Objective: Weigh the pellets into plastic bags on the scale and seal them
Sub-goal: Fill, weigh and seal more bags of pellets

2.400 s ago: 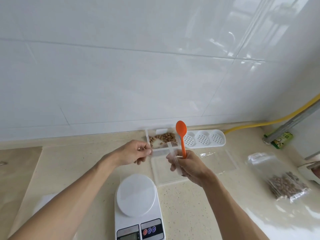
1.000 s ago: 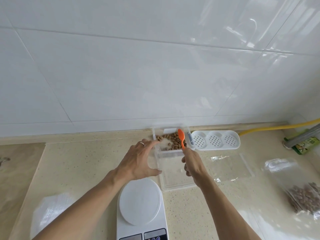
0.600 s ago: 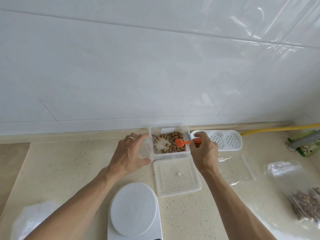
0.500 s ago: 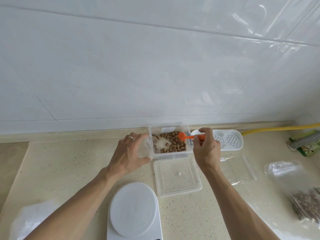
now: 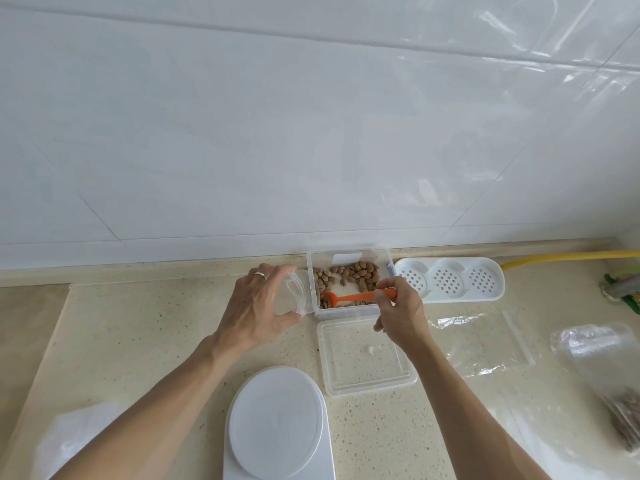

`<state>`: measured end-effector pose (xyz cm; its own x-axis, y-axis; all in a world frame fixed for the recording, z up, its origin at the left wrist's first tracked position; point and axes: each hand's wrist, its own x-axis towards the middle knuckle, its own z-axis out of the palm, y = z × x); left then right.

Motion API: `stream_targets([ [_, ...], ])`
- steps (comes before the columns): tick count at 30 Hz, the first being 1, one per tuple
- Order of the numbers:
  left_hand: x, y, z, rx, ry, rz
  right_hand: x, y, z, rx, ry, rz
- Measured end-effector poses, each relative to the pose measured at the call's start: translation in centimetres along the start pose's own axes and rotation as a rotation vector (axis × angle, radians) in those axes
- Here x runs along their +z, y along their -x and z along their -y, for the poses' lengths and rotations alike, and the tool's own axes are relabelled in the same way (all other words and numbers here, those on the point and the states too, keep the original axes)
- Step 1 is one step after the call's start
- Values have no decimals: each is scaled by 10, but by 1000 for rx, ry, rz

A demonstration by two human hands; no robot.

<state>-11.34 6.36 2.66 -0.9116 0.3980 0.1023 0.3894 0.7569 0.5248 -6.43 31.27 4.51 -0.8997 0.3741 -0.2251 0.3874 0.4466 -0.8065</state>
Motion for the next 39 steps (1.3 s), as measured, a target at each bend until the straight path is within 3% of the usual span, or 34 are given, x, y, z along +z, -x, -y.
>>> stream_targets([
  [6, -1, -10, 0, -18, -81, -7, 0, -2, -4, 216, -237, -40],
  [15, -4, -38, -12, -16, -220, 9, -14, -5, -13, 343, -512, -130],
  [20, -4, -51, -26, -19, -234, 70, -35, -4, -10, 321, -596, -192],
  [26, 8, -58, -40, -56, -163, 136, -51, -2, 21, 171, -526, -208],
  [30, 15, -56, -44, -111, 50, 176, -42, 10, 47, -139, -192, -88],
  [34, 16, -55, -42, -161, 178, 163, -39, 18, 56, -432, 60, -97],
  [39, 18, -57, -39, -193, 210, 133, -41, 20, 58, -514, 145, -134],
])
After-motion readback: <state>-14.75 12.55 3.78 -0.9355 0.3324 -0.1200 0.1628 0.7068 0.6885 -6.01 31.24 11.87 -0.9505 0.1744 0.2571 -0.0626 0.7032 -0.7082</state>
